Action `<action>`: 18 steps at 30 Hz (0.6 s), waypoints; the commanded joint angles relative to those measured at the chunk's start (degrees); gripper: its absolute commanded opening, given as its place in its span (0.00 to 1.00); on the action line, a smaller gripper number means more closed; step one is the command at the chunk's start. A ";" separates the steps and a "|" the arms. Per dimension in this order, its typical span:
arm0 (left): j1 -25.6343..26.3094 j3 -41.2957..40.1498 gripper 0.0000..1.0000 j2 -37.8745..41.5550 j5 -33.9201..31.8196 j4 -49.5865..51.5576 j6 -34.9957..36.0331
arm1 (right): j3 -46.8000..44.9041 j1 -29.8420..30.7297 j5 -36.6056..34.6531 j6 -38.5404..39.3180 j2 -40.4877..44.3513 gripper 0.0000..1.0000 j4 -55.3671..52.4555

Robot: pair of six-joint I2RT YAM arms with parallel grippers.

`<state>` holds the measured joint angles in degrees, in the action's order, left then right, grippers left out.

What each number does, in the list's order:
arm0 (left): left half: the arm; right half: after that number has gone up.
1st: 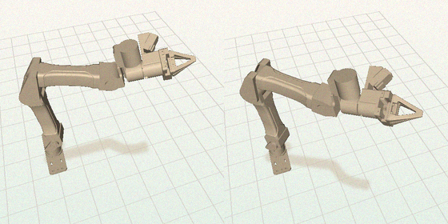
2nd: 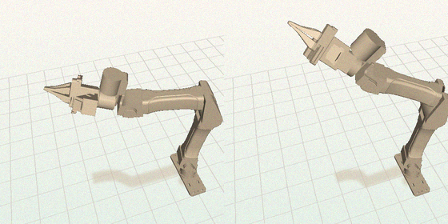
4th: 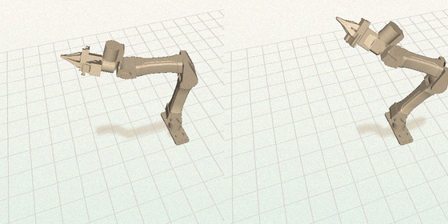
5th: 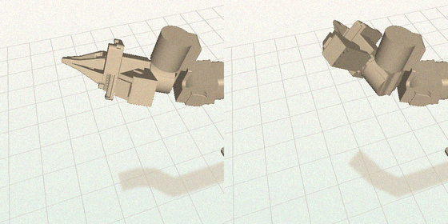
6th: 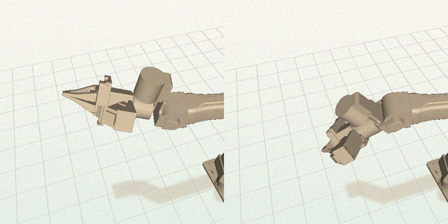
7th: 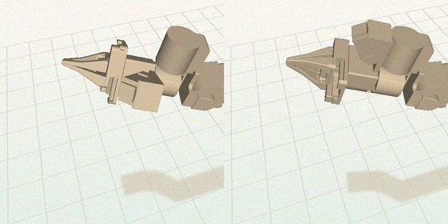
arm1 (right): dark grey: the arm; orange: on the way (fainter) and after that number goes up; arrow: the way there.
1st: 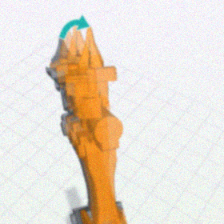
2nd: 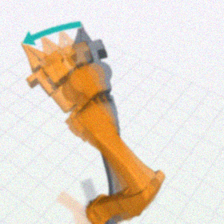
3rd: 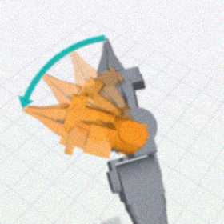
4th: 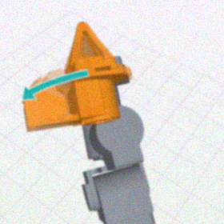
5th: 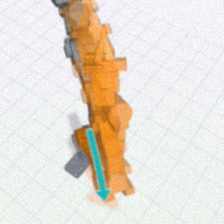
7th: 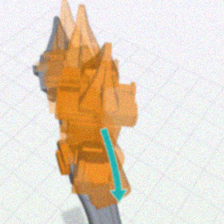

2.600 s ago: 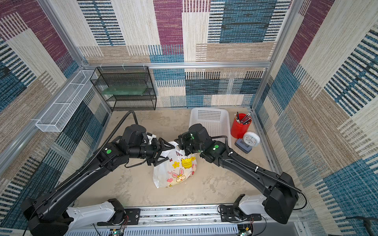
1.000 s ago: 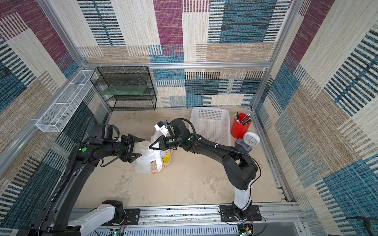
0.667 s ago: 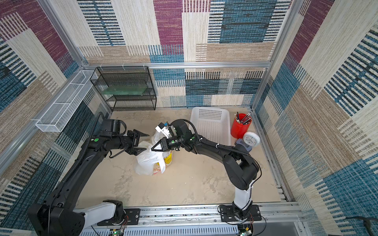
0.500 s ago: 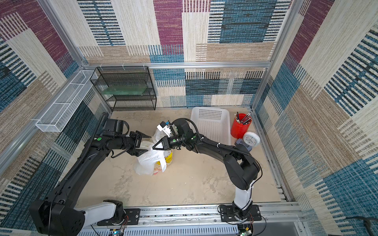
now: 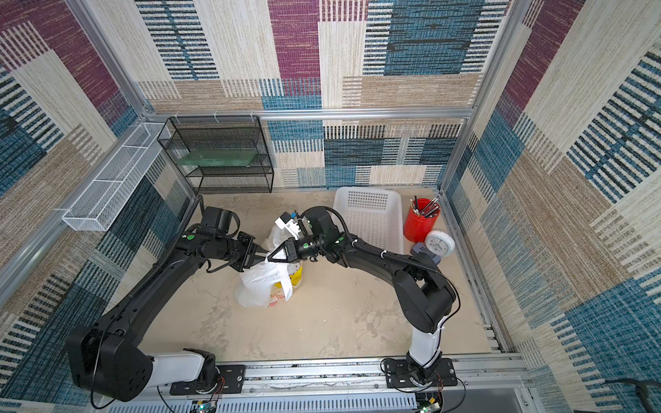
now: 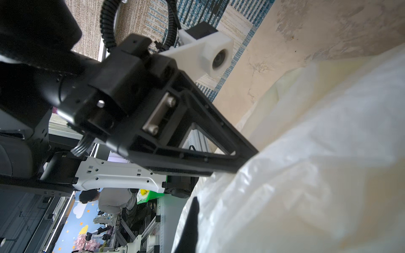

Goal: Place the banana into a plastic bag & tie a knot
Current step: Cross the plastic bag at the center of the board.

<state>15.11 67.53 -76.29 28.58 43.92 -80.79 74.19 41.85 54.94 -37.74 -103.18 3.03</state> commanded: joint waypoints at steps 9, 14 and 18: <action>1.76 1.62 0.00 0.66 -4.70 -2.80 -0.09 | -1.39 -0.80 3.29 2.29 2.00 0.00 -1.78; 1.76 4.04 0.00 -0.29 -5.06 -4.74 0.93 | -2.90 -0.62 4.02 2.49 2.59 0.00 -2.31; 1.76 5.09 0.00 -0.70 -5.17 -4.78 1.76 | -2.92 -0.58 4.43 2.54 2.54 0.00 -2.67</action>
<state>17.02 71.57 -76.82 25.87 42.76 -80.53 71.46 41.01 56.07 -35.99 -100.92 2.04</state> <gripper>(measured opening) 0.049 0.052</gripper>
